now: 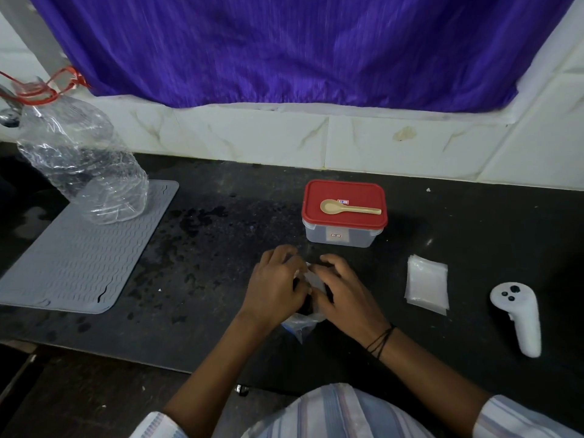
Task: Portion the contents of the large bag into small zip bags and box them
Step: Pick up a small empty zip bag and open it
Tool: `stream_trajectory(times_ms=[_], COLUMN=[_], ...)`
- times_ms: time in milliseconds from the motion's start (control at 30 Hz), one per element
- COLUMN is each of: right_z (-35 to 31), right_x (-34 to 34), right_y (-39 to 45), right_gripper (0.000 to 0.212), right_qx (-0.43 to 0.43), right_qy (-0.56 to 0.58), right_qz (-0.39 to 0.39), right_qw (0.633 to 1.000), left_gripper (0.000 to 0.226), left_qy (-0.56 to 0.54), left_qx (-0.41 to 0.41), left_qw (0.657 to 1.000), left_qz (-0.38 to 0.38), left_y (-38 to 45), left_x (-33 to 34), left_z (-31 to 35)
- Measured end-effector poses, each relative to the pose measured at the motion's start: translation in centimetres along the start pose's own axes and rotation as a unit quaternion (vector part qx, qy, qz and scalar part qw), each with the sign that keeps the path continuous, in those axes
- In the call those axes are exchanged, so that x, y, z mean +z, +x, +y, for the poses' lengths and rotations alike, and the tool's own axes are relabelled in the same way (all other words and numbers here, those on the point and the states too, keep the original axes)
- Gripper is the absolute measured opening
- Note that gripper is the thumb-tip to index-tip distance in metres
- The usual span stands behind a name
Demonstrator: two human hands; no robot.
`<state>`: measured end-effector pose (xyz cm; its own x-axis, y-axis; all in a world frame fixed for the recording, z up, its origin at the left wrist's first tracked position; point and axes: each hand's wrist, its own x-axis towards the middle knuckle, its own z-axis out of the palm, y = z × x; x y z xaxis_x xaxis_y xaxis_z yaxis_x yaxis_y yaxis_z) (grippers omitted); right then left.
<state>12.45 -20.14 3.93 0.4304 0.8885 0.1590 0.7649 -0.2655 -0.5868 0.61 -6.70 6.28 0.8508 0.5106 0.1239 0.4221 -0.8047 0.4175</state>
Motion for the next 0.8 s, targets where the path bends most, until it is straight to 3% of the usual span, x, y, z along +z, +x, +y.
stream_trajectory(times_ms=[100, 233, 367, 500, 633, 800], right_z=[0.8, 2.5, 4.8, 8.3, 12.0, 14.4], right_x=[-1.0, -2.9, -4.9, -6.8, -8.5, -8.9], right_y=[-0.2, -1.0, -2.4, -4.1, -6.3, -7.2], right_gripper=[0.040, 0.034, 0.032, 0.037, 0.033, 0.027], right_qx=[0.009, 0.041, 0.097, 0.213, 0.335, 0.418], right_qy=[-0.001, 0.001, -0.027, -0.075, -0.053, -0.035], right_qz=[0.034, 0.077, 0.120, 0.155, 0.163, 0.160], right_qw=[0.999, 0.996, 0.988, 0.962, 0.927, 0.894], left_gripper=[0.027, 0.013, 0.013, 0.013, 0.012, 0.032], left_qy=[-0.034, -0.081, -0.098, -0.107, -0.112, -0.130], left_qx=[0.038, 0.083, 0.091, 0.088, 0.045, -0.011], left_qw=[0.998, 0.993, 0.990, 0.985, 0.976, 0.971], left_qz=[0.043, 0.031, -0.034, -0.102, -0.180, -0.199], left_y=[1.5, 3.9, 6.7, 9.0, 10.4, 10.7], left_x=[0.6, 1.5, 3.8, 6.4, 9.4, 12.5], left_z=[1.3, 4.4, 7.5, 10.9, 14.1, 16.7])
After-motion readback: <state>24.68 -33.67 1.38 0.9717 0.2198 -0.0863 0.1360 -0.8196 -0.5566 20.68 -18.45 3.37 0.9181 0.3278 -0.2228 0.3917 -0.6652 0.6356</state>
